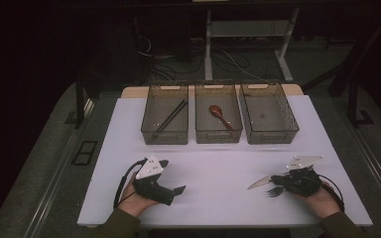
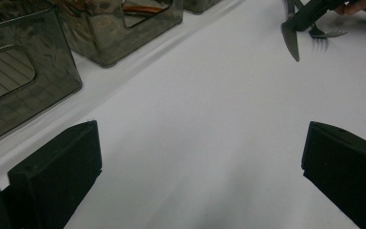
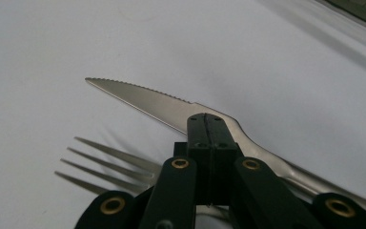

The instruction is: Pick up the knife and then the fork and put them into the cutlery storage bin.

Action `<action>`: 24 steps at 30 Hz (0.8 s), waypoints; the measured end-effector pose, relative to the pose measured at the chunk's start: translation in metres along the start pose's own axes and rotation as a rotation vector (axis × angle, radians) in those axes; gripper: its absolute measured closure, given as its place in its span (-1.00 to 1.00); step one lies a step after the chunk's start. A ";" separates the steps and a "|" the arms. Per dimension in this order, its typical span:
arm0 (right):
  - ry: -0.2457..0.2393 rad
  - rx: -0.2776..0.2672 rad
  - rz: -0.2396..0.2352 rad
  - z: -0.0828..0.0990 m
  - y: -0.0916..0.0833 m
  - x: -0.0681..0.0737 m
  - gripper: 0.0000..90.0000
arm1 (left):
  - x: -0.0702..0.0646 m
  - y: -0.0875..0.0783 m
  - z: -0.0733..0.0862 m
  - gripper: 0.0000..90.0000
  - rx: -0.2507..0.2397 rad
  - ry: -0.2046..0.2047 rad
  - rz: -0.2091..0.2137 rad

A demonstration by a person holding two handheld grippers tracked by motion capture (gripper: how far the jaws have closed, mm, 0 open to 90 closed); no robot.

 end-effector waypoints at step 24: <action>0.041 -0.037 -0.024 -0.021 0.007 -0.017 0.96 | 0.001 0.000 0.000 -1.00 0.000 0.000 0.002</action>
Point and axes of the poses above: each handheld gripper's, and its own axes: y roughly forward along the jaws, z roughly out of its underside, x roughly to its left, the point moved 6 cm from there along y, roughly forward along the jaws, and after that the axes turned 9 degrees about -x, right-handed, at the moved point
